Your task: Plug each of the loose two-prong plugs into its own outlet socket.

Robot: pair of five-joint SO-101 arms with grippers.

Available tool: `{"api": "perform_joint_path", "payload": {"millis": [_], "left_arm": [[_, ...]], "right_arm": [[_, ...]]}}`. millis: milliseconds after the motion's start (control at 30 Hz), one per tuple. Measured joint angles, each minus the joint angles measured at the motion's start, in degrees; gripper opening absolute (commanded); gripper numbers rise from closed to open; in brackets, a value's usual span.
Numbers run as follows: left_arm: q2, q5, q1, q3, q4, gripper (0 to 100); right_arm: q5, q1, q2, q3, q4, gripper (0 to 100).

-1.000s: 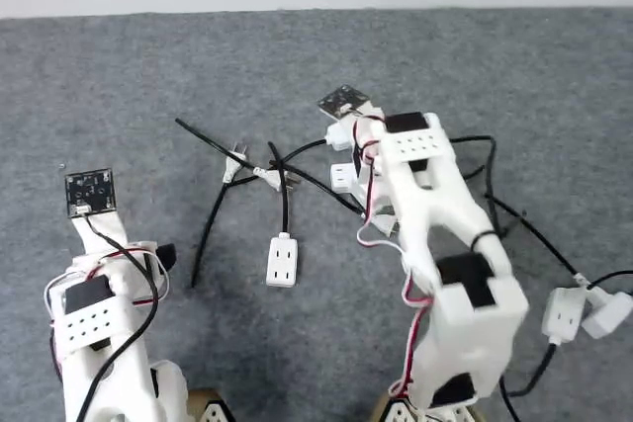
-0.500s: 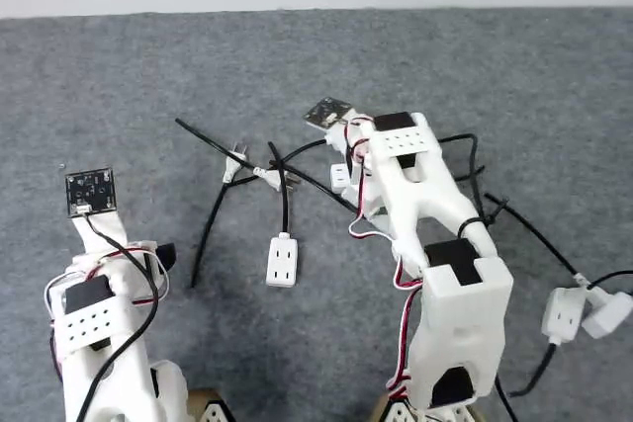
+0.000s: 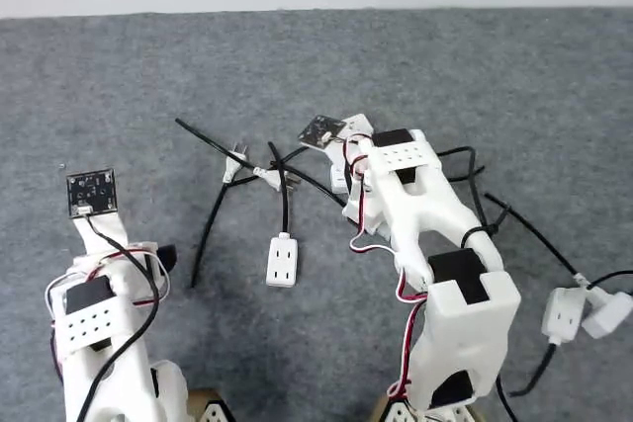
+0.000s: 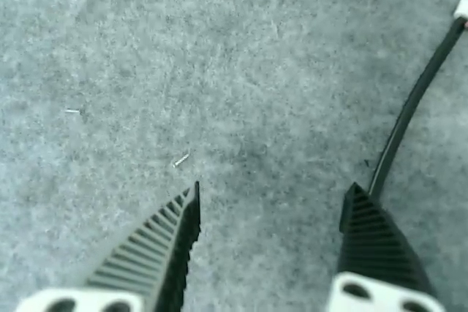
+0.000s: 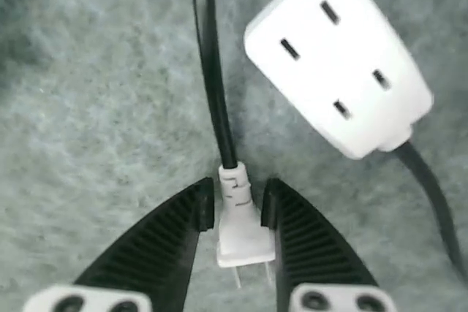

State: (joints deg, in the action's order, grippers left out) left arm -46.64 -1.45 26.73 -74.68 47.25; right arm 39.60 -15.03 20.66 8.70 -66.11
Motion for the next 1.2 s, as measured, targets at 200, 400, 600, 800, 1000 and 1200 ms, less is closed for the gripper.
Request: {"api": "perform_joint_path", "payload": {"millis": [200,400,600,800,1000,1200], "left_arm": [[0.0,0.0,0.1,-0.4,0.0,29],[0.0,0.0,0.0,-0.4,0.0,29],[0.0,0.0,0.1,-0.4,0.0,29],[0.0,0.0,0.1,-0.4,0.0,29],[0.0,0.0,0.1,-0.4,0.0,29],[0.0,0.0,0.1,-0.4,0.0,29]], "right_arm": [[2.5,-0.1,0.0,0.0,2.0,12.5],[2.9,0.0,0.5,0.0,2.1,1.7],[7.5,0.2,2.5,-1.1,-0.3,12.3],[9.1,-0.4,3.1,-1.9,-2.5,0.2],[7.6,0.2,3.2,-1.9,-2.5,0.8],[2.6,0.2,-3.9,-0.8,-7.5,0.8]]}}
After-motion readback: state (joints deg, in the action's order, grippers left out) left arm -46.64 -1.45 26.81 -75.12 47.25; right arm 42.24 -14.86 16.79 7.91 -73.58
